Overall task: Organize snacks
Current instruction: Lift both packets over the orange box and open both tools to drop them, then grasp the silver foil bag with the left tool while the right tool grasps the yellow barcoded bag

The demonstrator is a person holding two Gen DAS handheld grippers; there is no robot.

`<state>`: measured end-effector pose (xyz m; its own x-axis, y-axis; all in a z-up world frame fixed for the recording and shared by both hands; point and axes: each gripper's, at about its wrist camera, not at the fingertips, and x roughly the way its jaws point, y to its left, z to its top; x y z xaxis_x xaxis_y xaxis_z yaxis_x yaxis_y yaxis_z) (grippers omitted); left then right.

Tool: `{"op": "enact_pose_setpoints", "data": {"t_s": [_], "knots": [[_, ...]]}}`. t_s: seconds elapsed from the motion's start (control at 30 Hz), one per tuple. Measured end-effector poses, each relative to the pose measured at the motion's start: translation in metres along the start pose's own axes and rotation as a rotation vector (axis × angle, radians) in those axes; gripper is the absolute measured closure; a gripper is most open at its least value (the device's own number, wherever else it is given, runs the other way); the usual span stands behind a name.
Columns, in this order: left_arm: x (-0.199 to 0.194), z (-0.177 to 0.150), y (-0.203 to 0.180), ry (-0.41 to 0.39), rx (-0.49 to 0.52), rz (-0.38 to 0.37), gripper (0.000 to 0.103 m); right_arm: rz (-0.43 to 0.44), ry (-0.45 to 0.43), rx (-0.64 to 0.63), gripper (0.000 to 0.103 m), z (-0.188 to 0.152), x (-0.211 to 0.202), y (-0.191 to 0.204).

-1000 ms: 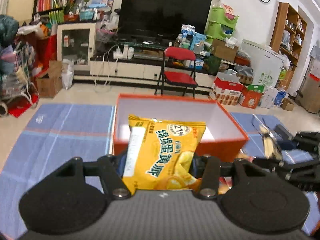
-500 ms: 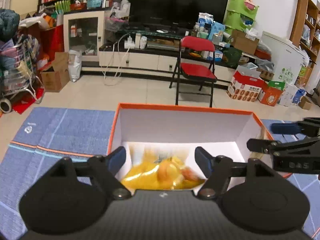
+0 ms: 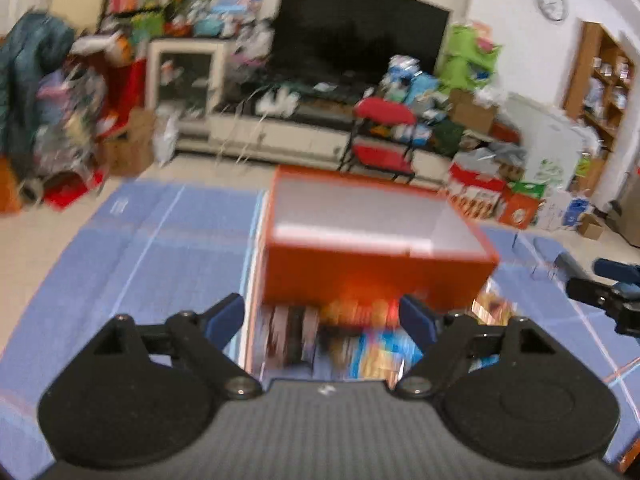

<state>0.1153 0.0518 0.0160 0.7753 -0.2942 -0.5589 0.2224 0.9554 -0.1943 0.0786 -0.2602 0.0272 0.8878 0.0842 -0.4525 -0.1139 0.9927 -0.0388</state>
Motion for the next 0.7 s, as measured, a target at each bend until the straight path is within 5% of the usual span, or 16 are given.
{"op": "enact_pose_setpoints", "data": {"t_s": [0.17, 0.33, 0.6, 0.7], "knots": [[-0.019, -0.059, -0.012, 0.085, -0.088, 0.129, 0.022, -0.112, 0.025, -0.012, 0.022, -0.054, -0.013, -0.004], [-0.024, -0.093, -0.03, 0.128, -0.215, 0.329, 0.022, -0.144, 0.02, 0.019, 0.02, -0.065, -0.01, -0.019], [-0.006, -0.098, -0.062, 0.075, -0.18, 0.513, 0.013, -0.116, 0.045, -0.011, 0.017, -0.076, 0.005, -0.016], [-0.019, -0.09, -0.063, -0.016, -0.197, 0.569, 0.011, -0.114, 0.031, -0.017, 0.015, -0.075, 0.004, -0.021]]}}
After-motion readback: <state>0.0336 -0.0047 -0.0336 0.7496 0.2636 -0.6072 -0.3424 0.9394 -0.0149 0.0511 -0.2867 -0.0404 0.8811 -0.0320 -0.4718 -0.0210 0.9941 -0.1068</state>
